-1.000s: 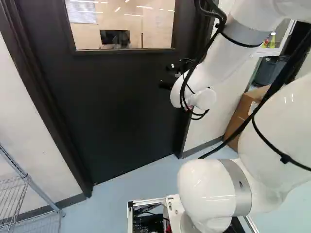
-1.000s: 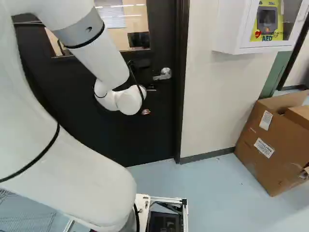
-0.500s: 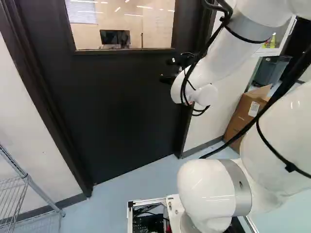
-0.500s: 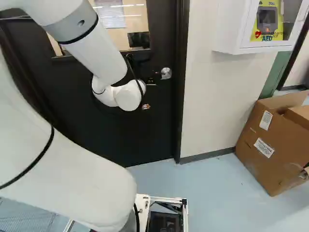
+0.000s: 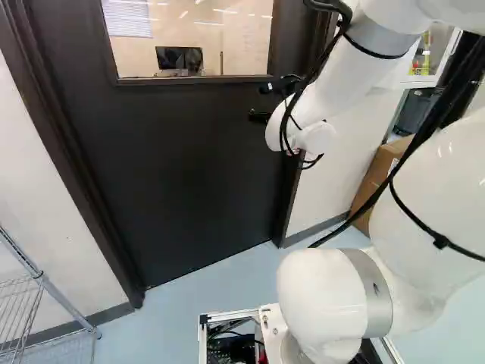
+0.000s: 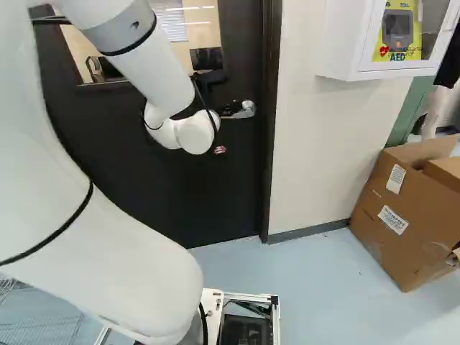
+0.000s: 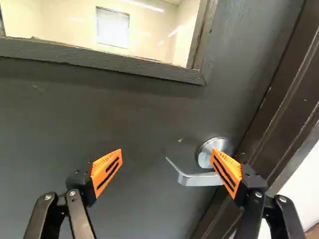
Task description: Open the door and move inside
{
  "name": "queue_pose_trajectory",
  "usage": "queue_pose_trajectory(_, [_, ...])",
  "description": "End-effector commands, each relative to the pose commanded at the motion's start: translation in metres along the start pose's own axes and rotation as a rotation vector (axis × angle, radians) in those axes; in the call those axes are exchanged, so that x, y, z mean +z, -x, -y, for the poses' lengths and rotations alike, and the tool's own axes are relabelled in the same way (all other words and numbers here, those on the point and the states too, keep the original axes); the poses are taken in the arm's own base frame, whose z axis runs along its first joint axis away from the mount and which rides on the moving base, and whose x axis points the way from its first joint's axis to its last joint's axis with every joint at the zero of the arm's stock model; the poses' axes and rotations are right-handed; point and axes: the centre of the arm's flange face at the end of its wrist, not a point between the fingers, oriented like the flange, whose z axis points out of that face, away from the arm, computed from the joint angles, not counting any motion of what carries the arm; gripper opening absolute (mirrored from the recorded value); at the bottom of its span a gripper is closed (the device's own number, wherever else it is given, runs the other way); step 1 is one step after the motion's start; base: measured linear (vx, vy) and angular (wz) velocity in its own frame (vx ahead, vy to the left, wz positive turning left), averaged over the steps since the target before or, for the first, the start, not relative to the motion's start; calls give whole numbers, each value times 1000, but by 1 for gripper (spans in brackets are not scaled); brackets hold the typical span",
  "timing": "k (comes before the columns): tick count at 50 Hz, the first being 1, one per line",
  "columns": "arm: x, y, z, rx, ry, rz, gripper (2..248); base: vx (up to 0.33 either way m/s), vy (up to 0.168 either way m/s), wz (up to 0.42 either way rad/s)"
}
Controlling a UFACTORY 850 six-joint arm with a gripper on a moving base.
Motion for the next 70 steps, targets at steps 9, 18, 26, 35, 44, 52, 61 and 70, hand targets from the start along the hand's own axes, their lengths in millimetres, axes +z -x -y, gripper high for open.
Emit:
queue_pose_trajectory(9, [15, 3, -5, 2, 5, 10, 247, 0, 0, 0])
queue_pose_trajectory(18, [27, 11, -11, 7, 11, 31, 247, 0, 0, 0])
queue_pose_trajectory(26, [34, 19, -12, 10, 10, 49, 247, 0, 0, 0])
queue_pose_trajectory(35, [36, 28, -11, 14, 7, 69, 247, 0, 0, 0])
queue_pose_trajectory(44, [37, 38, -9, 19, 4, 89, 247, 0, 0, 0])
queue_pose_trajectory(52, [38, 46, -8, 22, 1, 107, 247, 0, 0, 0])
queue_pose_trajectory(61, [39, 55, -7, 26, -3, 127, 247, 0, 0, 0])
queue_pose_trajectory(70, [40, 65, -6, 30, -6, 148, 247, 0, 0, 0])
